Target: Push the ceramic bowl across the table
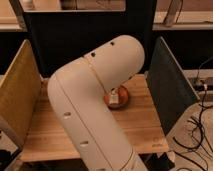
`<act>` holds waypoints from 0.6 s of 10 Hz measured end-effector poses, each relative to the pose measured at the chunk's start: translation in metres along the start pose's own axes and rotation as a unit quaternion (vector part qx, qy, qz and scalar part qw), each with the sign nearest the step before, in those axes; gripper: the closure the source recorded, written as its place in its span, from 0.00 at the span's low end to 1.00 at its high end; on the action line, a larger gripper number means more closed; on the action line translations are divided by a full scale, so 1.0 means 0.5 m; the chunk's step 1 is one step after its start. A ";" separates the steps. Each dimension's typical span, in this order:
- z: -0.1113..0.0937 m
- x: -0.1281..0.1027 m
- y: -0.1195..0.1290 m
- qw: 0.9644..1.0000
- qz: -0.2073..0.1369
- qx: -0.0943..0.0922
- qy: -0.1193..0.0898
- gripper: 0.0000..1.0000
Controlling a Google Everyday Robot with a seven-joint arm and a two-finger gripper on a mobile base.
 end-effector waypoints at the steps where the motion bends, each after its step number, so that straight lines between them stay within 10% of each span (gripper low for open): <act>1: 0.006 -0.018 0.012 1.000 -0.016 0.001 0.002 1.00; 6: 0.025 -0.114 0.077 0.996 -0.091 -0.011 0.008 1.00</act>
